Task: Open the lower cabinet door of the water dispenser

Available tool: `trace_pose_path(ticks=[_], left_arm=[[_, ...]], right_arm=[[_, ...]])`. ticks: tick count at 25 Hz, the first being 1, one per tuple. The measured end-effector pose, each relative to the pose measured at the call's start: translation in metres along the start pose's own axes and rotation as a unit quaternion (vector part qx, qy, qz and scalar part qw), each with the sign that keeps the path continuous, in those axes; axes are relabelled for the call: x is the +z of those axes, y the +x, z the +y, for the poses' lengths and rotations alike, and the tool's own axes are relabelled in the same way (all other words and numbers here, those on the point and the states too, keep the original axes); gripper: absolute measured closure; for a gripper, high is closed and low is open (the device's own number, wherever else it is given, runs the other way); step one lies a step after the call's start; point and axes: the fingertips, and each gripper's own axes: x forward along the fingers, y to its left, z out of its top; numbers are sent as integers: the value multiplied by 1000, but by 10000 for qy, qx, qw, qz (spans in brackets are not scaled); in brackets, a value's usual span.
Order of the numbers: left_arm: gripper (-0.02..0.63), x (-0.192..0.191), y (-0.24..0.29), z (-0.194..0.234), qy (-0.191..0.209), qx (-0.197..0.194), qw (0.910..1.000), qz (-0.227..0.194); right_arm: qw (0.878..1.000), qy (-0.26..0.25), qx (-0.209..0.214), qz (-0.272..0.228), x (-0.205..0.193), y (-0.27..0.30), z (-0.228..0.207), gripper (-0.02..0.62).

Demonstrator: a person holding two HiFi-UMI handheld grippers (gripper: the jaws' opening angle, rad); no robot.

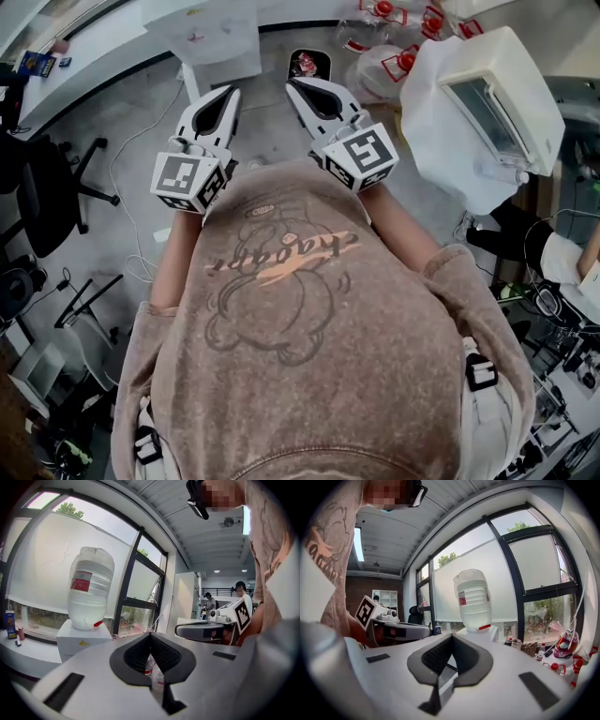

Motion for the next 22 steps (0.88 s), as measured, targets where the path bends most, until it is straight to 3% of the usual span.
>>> trace_pose_path(ticks=[7,22], left_arm=[[589,-16,-1,13,-70,214,9997,13],[588,-7,-16,25,-237,587,9977,-246]], right_arm=[[9999,76,-46,66,-18,5,-3,591],[9993,322,-180,97,-17,13,-2,591]])
